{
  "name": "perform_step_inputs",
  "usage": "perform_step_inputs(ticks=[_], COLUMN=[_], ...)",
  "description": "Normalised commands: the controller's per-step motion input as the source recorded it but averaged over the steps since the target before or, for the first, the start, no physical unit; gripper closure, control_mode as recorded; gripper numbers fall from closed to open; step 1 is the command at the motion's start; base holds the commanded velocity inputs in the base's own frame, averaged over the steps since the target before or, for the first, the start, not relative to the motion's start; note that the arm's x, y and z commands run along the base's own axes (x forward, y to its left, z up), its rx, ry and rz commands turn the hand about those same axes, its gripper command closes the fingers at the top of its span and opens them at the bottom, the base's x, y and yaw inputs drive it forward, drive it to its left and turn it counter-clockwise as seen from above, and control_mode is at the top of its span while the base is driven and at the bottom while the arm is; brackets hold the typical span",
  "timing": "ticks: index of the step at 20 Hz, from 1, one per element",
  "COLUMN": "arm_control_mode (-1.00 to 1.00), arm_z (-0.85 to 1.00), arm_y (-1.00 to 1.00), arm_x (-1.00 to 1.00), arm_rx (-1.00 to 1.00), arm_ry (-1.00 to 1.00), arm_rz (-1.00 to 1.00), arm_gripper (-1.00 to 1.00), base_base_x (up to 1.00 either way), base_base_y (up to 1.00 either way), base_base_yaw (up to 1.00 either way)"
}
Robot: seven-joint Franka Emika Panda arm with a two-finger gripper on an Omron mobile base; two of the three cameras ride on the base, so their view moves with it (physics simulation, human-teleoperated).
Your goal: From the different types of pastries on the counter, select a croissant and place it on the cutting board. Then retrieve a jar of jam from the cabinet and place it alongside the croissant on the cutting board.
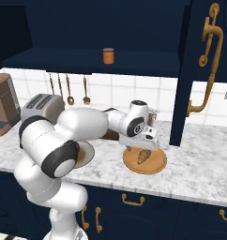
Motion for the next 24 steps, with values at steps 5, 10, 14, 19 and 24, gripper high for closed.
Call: perform_step_inputs(ticks=[5, 10, 14, 19, 24], arm_control_mode=[-1.0, -1.0, -1.0, -1.0, -1.0], arm_z=[-0.16, -0.21, -0.15, -0.18, -0.1], arm_y=[-0.07, 0.0, 0.0, 0.0, -0.02], arm_x=[0.0, 0.0, 0.02, 0.16, 0.3], arm_rx=[0.0, 0.0, 0.0, -0.01, 0.0], arm_ry=[0.02, 0.01, 0.0, 0.0, 0.0], arm_rz=[0.0, 0.0, 0.0, 0.0, 0.0], arm_gripper=[-1.0, -1.0, -1.0, -1.0, -1.0], base_base_x=[0.0, 0.0, 0.0, 0.0, 0.0], base_base_y=[0.0, 0.0, 0.0, 0.0, 0.0], base_base_yaw=[0.0, 0.0, 0.0, 0.0, 0.0])
